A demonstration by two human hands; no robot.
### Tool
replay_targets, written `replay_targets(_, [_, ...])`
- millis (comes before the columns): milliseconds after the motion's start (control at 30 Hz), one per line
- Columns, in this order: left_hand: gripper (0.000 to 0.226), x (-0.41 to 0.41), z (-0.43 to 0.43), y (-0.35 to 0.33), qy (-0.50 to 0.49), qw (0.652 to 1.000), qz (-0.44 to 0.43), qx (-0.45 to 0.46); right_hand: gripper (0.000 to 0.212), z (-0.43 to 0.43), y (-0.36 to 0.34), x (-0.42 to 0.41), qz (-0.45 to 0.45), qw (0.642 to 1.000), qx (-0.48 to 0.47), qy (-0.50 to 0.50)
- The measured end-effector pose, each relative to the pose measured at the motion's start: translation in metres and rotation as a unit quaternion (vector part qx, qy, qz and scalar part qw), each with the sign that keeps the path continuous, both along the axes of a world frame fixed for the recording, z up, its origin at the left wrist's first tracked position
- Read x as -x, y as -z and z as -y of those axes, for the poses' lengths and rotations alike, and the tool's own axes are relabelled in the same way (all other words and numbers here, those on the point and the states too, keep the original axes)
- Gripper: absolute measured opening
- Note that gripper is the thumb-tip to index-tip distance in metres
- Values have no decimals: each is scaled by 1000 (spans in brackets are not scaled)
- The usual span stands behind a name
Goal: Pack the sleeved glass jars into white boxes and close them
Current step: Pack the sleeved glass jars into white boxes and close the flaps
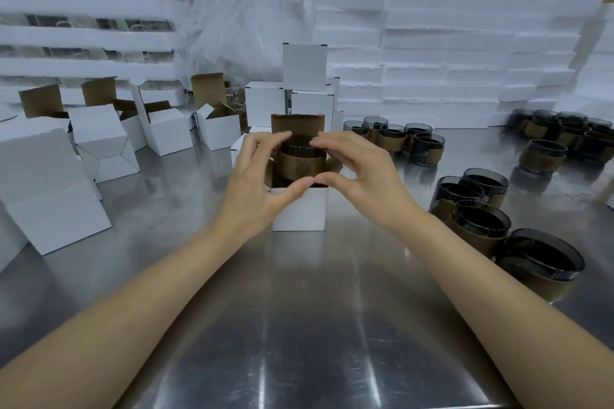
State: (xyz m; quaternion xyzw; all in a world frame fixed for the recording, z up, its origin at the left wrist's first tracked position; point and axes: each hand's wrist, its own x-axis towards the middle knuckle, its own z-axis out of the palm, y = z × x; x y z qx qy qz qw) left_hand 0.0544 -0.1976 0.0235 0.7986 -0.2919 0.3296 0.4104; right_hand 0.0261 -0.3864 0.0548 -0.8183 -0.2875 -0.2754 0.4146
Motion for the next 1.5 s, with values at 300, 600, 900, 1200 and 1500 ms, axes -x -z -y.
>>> replay_targets(300, [44,0,-1,-3,-31,998,4,-46,26,1,-1,-2,20,996,71,48])
replay_targets(600, [41,-9,-6,-4,-92,983,67,-144,21,0,-1,-3,-14,986,156,56])
replay_targets(900, [29,-6,-2,-1,-50,978,-26,200,39,1,3,-6,-29,986,-104,124])
replay_targets(1200, [14,-13,9,6,31,944,-268,189,45,-1,11,-12,-265,934,-232,55])
replay_targets(1500, [28,-8,13,1,122,910,-337,208,51,-10,19,-16,-226,949,-221,-6])
